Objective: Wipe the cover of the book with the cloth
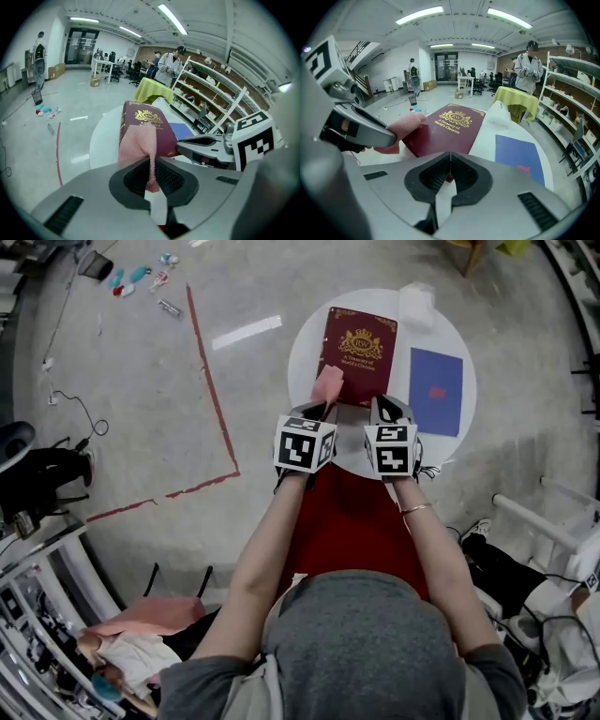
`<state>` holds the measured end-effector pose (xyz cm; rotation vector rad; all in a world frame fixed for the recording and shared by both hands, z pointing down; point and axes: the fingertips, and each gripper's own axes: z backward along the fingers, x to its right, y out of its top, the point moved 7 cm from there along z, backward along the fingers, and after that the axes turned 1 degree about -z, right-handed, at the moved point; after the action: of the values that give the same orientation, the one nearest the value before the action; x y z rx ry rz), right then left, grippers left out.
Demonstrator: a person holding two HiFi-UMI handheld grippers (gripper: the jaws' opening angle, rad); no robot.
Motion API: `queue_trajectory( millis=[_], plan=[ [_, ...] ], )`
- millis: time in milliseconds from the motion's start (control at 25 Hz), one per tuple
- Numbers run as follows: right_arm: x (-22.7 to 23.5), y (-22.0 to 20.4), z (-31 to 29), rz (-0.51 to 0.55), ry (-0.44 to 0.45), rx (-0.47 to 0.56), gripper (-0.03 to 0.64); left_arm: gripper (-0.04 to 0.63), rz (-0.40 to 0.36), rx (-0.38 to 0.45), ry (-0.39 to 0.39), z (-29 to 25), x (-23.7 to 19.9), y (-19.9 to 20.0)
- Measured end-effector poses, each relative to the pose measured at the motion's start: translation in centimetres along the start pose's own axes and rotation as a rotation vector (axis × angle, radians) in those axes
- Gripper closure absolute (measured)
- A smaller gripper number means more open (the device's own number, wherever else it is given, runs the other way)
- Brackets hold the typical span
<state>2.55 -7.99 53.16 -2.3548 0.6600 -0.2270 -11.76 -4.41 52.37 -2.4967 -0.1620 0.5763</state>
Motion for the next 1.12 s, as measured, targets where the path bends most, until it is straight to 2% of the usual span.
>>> queue_trajectory(
  millis=[280,640,840,1120],
  plan=[
    [0.3,0.0,0.3,-0.018,0.024,0.004,0.588,0.561,0.061,0.028,-0.046,0.3,1.0,0.3],
    [1.1,0.9,2.6,-0.081,0.037,0.097,0.588,0.561,0.000,0.064,-0.060,0.9,2.2,1.8],
    [0.4,0.7,5.3,-0.135,0.031,0.155,0.588,0.561,-0.035,0.125,-0.061,2.9,3.0,1.9],
    [3.4,2.3,8.1,-0.190,0.023,0.254,0.588,0.561,-0.080,0.206,-0.056,2.8,5.0,4.8]
  ],
)
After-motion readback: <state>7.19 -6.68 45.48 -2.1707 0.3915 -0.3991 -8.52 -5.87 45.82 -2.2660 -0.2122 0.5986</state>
